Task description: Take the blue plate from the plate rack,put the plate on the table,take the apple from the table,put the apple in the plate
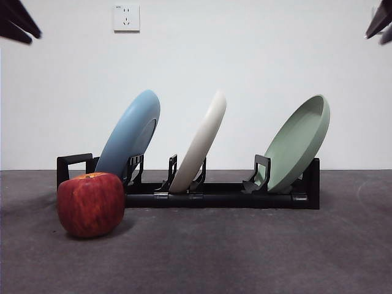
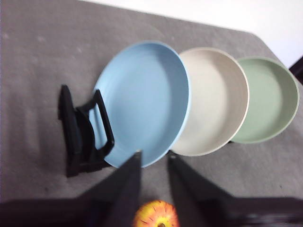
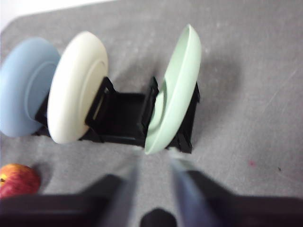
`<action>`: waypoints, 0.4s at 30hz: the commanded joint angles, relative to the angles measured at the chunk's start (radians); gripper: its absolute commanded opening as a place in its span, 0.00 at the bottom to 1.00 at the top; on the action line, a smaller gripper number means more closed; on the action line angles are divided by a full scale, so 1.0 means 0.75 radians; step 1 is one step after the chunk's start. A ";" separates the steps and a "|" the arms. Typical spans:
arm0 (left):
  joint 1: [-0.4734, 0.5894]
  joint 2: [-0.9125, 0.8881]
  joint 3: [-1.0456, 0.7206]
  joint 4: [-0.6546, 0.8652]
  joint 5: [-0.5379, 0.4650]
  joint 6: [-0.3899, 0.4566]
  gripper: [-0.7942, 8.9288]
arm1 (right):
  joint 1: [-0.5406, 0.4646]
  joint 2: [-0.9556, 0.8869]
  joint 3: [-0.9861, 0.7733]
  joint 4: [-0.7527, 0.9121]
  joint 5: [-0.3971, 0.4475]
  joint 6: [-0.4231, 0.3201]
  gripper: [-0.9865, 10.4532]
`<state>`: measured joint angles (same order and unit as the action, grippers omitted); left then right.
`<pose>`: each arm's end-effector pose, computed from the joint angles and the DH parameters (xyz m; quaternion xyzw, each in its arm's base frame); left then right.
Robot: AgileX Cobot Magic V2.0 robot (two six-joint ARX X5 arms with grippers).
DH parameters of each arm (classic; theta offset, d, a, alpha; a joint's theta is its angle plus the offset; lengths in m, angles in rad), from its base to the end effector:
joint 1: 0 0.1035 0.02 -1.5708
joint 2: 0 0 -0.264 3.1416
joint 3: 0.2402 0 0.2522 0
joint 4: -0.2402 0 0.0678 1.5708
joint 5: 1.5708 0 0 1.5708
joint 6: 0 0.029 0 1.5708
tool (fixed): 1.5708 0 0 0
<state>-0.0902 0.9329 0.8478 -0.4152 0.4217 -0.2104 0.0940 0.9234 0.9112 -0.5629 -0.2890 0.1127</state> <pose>0.1928 -0.0294 0.3093 -0.1390 0.2686 -0.2183 0.9278 0.1851 0.0257 0.3191 0.0806 0.2921 0.1663 0.9384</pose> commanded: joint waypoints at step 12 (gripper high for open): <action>-0.271 0.684 0.602 -0.108 -0.121 0.111 0.47 | 0.000 0.023 0.011 0.018 -0.002 -0.013 0.34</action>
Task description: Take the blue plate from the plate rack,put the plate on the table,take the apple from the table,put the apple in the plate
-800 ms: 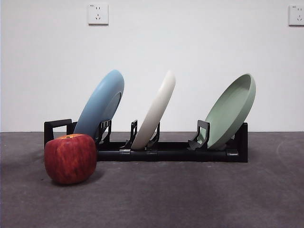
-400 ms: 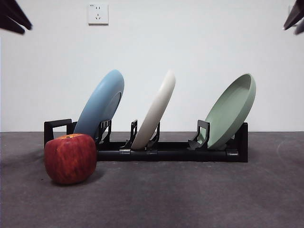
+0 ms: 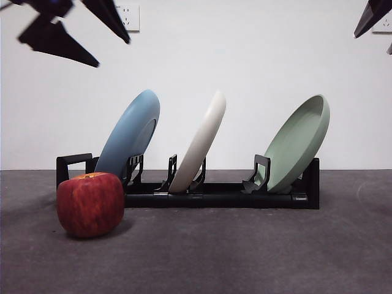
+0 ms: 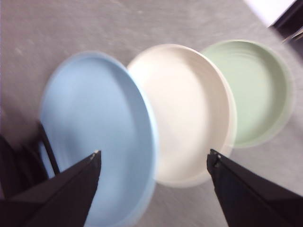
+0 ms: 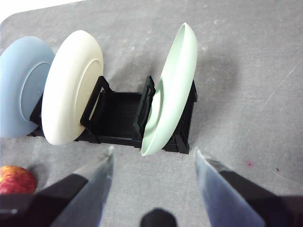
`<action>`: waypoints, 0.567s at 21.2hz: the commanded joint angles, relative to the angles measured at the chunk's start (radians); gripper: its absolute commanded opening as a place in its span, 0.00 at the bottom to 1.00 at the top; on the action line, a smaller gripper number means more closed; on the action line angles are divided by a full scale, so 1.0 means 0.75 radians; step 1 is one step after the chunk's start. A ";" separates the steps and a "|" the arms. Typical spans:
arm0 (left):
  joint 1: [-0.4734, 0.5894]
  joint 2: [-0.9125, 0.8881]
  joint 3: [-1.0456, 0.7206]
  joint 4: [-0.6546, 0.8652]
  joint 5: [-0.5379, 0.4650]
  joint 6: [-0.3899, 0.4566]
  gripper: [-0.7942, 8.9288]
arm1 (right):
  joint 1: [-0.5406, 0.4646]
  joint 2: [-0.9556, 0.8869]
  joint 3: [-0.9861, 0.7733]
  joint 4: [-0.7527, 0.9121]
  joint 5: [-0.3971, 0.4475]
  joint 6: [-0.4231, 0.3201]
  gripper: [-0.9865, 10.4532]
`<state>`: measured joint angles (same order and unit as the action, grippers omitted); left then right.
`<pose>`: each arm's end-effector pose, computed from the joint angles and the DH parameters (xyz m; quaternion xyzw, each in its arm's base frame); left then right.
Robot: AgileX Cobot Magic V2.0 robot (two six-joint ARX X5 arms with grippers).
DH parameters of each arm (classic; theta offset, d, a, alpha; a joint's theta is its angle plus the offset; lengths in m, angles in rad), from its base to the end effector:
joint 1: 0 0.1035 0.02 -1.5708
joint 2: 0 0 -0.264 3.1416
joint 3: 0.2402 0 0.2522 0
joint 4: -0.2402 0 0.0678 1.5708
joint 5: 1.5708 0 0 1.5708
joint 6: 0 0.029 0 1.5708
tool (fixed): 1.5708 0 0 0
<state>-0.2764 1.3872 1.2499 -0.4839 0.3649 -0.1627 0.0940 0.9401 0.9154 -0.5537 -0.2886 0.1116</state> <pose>0.2856 -0.0918 0.3337 -0.0869 0.3287 -0.2743 0.8995 0.1891 0.0261 0.3184 0.0801 0.2936 0.1661 0.9380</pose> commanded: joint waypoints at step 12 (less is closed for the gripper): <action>-0.086 0.413 0.192 0.022 -0.135 0.048 0.24 | -0.001 0.001 0.006 0.005 0.000 -0.012 0.33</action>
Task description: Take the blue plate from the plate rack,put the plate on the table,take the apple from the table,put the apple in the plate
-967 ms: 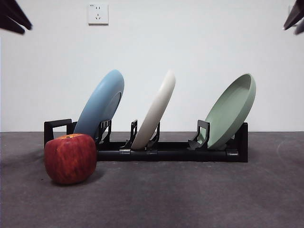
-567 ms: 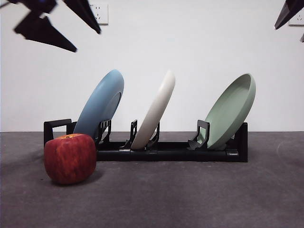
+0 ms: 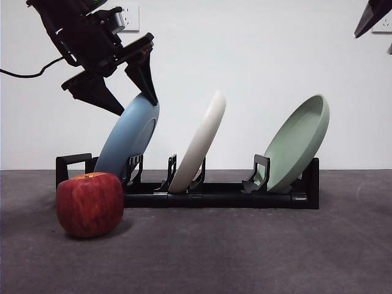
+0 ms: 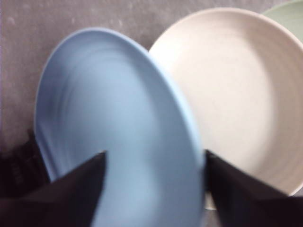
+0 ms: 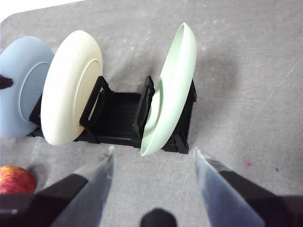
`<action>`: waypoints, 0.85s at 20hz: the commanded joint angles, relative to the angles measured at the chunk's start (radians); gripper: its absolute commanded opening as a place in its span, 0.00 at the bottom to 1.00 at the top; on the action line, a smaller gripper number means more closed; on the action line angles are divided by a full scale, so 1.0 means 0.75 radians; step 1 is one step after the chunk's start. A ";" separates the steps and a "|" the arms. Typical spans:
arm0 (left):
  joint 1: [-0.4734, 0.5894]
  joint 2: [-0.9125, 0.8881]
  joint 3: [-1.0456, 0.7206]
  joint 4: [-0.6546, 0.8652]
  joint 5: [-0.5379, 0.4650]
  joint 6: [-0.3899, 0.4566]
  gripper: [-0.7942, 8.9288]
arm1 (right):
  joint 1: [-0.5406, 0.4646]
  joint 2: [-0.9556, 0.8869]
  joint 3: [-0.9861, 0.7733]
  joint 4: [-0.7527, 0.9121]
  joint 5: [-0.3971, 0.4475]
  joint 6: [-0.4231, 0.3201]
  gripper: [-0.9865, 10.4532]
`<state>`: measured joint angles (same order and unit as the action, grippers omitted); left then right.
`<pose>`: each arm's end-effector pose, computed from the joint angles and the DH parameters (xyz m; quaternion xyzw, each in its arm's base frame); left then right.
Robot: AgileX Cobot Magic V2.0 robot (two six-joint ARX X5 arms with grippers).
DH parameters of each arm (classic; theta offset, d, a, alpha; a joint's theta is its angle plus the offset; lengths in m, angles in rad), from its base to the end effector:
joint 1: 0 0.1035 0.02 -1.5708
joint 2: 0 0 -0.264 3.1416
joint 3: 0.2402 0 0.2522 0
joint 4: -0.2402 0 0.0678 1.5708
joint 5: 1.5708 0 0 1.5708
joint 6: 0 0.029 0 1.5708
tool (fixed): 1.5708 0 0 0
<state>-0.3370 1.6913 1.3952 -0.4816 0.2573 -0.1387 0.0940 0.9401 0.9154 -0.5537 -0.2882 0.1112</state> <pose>0.3485 -0.1299 0.2842 -0.0462 0.3967 -0.2440 0.8837 0.1891 0.0261 0.3184 0.0799 0.2935 0.1660 0.9380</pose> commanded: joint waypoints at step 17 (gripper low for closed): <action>-0.099 -0.279 0.131 -0.079 0.151 0.094 0.07 | -0.001 0.001 0.006 0.007 0.004 -0.012 0.33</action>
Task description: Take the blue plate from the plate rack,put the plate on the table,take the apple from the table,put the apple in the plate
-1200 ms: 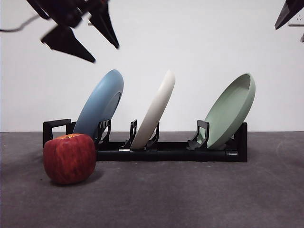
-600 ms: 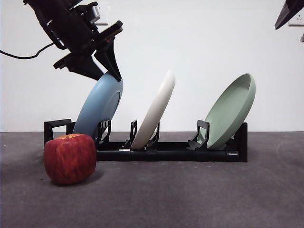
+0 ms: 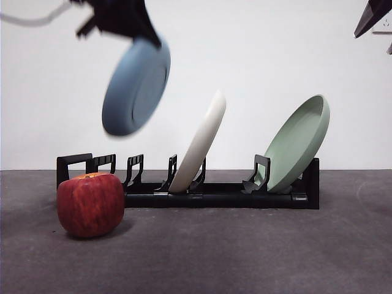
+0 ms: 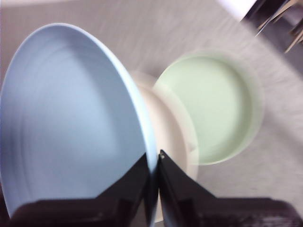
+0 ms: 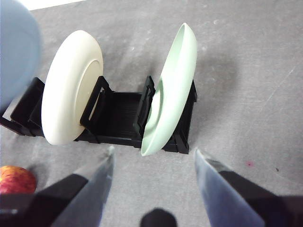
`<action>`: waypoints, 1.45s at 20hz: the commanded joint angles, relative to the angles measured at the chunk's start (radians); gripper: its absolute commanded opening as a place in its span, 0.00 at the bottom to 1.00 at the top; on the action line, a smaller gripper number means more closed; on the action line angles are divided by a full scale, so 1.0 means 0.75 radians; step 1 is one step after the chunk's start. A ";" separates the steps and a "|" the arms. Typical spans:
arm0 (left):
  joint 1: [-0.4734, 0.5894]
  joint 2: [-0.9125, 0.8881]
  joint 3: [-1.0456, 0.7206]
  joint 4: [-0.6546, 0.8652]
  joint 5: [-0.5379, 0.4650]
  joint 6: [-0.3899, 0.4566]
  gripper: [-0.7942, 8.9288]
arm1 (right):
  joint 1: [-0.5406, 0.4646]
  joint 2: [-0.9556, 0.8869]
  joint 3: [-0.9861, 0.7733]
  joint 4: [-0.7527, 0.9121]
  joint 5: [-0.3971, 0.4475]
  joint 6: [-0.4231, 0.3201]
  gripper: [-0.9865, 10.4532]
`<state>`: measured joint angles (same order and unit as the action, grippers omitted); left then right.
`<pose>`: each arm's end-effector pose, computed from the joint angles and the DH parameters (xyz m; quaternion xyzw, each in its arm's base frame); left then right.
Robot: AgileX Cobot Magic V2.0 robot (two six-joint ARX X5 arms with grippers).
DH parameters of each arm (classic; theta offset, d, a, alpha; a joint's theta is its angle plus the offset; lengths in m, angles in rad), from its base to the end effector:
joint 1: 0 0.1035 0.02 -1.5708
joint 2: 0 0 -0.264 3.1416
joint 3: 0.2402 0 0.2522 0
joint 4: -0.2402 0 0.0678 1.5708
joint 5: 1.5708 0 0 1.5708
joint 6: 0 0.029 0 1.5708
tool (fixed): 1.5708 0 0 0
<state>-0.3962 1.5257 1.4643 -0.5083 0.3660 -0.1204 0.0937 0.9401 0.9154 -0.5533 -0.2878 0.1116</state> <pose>0.3061 -0.1393 0.3609 -0.0494 0.3019 -0.3394 0.8895 0.1892 0.0260 0.3184 0.0801 0.2933 0.1656 0.9381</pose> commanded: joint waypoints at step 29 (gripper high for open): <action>-1.168 0.096 -0.312 -0.182 -0.888 0.210 0.07 | -0.002 0.001 0.006 0.008 0.016 -0.012 0.33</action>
<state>-1.2724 1.5887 1.2411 -0.6548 -0.2913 0.0093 0.0921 0.9401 0.9161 -0.5529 -0.2775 0.1112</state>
